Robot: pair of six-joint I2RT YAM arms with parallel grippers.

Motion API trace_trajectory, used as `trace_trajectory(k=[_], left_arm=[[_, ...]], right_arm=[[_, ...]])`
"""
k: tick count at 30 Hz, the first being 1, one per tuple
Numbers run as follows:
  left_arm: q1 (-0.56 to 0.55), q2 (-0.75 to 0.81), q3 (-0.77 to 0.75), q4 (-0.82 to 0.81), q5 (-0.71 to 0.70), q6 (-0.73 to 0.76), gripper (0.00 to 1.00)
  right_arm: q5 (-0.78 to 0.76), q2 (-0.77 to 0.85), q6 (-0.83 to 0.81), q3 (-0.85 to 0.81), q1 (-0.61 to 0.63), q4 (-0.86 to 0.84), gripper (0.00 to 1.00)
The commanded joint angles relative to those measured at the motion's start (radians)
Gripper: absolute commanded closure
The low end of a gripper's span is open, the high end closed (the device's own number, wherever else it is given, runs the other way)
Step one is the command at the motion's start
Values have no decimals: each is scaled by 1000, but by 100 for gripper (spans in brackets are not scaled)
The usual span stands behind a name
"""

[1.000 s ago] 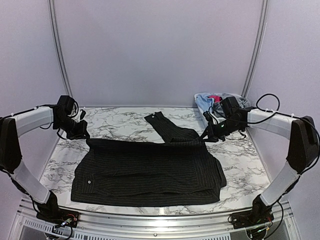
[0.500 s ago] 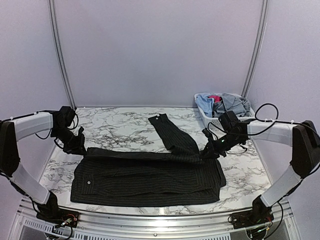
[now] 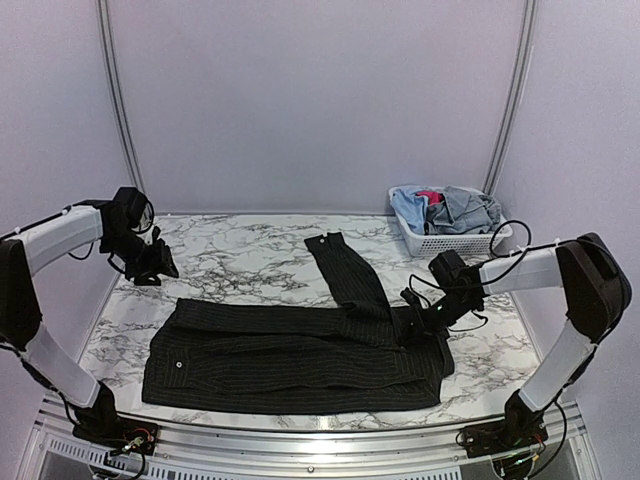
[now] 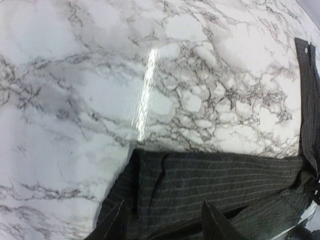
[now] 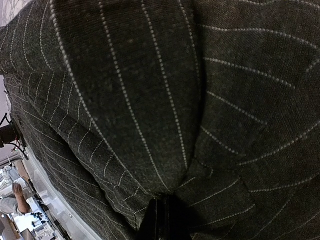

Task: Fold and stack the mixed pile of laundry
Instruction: Fold the 1/3-folded shirt at the center of the board.

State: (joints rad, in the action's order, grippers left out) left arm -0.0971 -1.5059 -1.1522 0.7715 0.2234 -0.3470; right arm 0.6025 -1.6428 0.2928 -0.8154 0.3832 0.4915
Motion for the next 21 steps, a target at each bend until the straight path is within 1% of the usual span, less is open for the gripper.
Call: trace_trajectory(k=[1, 3, 5, 7, 10, 17, 20, 21], left_arm=[[-17, -130, -86, -45, 18, 14, 50], [-50, -162, -109, -54, 46, 40, 55], [-91, -176, -114, -54, 43, 59, 57], [-133, -172, -98, -56, 23, 68, 59], [-163, -166, -38, -66, 9, 48, 61], [-152, -219, 125, -110, -93, -11, 68], [-138, -243, 161, -126, -127, -27, 70], [-136, -242, 164, -130, -136, -27, 70]], right_arm=[[-10, -15, -24, 7, 8, -22, 100], [-8, -10, -24, 5, 8, -24, 100], [-12, -1, -19, -4, 8, -23, 100], [-23, -1, -19, -18, 7, -14, 100], [-39, -21, -22, -35, 3, -8, 100], [-64, -64, -43, -62, -49, 4, 100], [-29, -39, -63, -92, -55, 26, 100], [-19, -18, -69, -105, -56, 40, 97]])
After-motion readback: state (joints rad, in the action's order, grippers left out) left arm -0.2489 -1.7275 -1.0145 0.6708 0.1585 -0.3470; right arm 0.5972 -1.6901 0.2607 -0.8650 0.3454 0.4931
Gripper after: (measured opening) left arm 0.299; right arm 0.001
